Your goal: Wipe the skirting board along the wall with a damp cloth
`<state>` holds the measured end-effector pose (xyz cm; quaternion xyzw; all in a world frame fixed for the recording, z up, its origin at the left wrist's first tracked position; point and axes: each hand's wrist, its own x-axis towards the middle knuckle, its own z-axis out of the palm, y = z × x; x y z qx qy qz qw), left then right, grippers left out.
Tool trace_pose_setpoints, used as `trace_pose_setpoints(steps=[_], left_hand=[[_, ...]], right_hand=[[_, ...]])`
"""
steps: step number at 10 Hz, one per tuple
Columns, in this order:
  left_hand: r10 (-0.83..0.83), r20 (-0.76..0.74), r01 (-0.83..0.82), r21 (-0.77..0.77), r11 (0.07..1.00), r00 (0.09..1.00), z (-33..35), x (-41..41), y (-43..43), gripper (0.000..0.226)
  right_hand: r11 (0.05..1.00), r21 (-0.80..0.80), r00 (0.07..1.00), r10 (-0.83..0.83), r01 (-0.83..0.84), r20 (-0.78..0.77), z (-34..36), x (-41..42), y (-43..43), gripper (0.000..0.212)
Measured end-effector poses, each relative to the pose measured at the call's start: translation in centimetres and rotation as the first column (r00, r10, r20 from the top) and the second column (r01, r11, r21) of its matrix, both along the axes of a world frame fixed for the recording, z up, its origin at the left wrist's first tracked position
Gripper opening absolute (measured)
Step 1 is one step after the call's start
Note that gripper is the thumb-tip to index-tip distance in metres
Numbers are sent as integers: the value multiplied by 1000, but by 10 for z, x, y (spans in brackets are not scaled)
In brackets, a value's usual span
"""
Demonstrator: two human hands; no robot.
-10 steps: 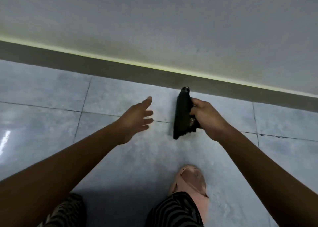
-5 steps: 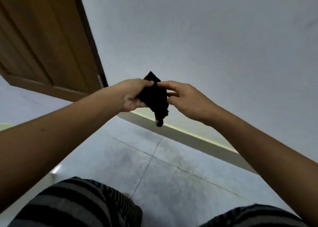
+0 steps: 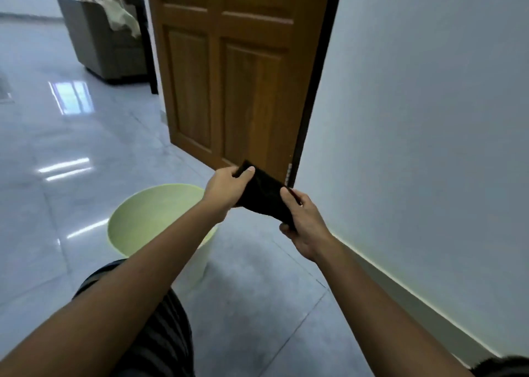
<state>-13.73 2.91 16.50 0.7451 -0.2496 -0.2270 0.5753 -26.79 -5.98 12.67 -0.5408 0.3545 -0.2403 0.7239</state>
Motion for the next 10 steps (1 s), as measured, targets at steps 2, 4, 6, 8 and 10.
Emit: trace_pose_setpoints(steps=[2, 4, 6, 8, 10], left_hand=[[143, 128, -157, 104, 982, 981, -68, 57, 45, 44], [53, 409, -203, 331, 922, 911, -88, 105, 24, 41], [178, 51, -184, 372, 910, 983, -146, 126, -18, 49], [158, -306, -54, 322, 945, 939, -221, 138, -34, 60], [197, -330, 13, 538, 843, 923, -213, 134, -46, 56]], right_hand=[[920, -388, 965, -62, -43, -254, -37, 69, 28, 20], [878, -479, 930, -151, -29, -335, -69, 118, 19, 8], [933, -336, 904, -29, -129, -426, -126, 140, -17, 16], [932, -278, 906, 106, -234, -410, -207, 167, -13, 18], [923, -54, 785, 292, -382, -547, -179, 173, -28, 18]])
